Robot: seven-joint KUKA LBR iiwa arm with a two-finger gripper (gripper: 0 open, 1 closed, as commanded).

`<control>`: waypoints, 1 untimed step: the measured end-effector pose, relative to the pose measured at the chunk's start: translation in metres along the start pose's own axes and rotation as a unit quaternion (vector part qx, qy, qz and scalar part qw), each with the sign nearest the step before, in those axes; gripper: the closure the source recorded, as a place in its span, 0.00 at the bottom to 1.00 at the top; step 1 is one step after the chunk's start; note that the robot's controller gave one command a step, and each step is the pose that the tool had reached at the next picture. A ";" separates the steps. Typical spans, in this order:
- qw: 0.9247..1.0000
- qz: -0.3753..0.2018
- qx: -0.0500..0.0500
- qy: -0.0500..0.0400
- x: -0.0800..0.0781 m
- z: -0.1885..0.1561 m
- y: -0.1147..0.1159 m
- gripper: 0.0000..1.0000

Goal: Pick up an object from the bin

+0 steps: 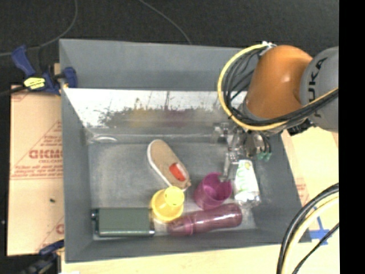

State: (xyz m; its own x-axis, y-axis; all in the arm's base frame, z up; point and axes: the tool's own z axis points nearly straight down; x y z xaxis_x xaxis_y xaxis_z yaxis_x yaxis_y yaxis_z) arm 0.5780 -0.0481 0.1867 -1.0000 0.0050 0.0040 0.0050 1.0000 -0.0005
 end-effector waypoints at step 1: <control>1.000 -0.001 0.000 -0.004 -0.002 -0.005 0.000 0.00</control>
Offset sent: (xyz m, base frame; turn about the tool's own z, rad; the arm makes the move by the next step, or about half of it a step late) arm -0.0560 0.0026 -0.0917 -0.1219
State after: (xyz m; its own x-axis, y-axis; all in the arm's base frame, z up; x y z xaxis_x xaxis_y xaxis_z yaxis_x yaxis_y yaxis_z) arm 0.5797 -0.0481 0.1914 -1.0000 0.0035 -0.0040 0.0035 1.0000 -0.0013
